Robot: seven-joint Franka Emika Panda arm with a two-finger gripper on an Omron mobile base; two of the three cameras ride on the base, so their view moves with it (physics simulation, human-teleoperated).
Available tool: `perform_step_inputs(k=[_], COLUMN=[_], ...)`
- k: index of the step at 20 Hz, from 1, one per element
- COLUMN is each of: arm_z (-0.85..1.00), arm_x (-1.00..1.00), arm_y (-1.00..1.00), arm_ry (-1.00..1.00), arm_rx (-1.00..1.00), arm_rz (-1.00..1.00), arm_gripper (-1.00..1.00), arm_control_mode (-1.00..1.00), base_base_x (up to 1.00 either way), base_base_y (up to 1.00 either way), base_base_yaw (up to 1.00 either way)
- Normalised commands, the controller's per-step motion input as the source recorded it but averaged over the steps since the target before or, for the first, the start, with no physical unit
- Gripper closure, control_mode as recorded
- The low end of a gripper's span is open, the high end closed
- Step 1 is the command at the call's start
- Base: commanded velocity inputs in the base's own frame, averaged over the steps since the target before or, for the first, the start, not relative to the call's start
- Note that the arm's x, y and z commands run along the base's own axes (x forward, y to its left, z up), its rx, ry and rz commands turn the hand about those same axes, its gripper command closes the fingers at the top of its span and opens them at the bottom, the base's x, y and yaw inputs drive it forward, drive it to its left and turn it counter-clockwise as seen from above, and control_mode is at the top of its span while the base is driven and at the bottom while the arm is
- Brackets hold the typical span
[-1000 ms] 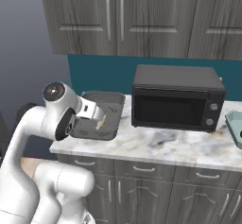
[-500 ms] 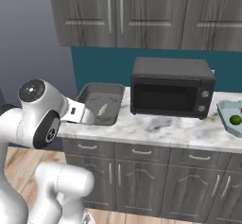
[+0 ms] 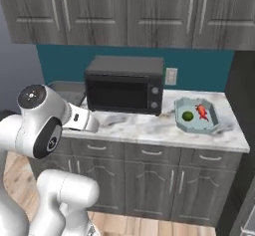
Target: Place one lime and one fish in each tupperware on the nearby counter, to pack two identical lunches.
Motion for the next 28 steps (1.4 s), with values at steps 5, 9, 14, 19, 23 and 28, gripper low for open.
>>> perform_step_inputs(k=[5, 9, 14, 19, 23, 28], arm_z=[0.0, 0.0, 0.0, 0.0, 0.0, 0.0], arm_x=[0.0, 0.0, 0.0, 0.0, 0.0, 0.0], arm_y=[0.0, 0.0, 0.0, 0.0, 0.0, 0.0], arm_ry=[0.0, 0.0, 0.0, 0.0, 0.0, 0.0], arm_rx=[0.0, 0.0, 0.0, 0.0, 0.0, 0.0], arm_rz=[0.0, 0.0, 0.0, 0.0, 0.0, 0.0], arm_gripper=[-1.0, -1.0, -1.0, -1.0, -1.0, -1.0], arm_control_mode=[1.0, 1.0, 1.0, 1.0, 1.0, 1.0], base_base_x=[-0.11, -0.96, -1.0, -0.68, -0.04, 0.0], base_base_y=[-0.98, -0.3, -0.14, -0.58, -1.0, -1.0], base_base_yaw=[0.0, 0.0, 0.0, 0.0, 0.0, 0.0])
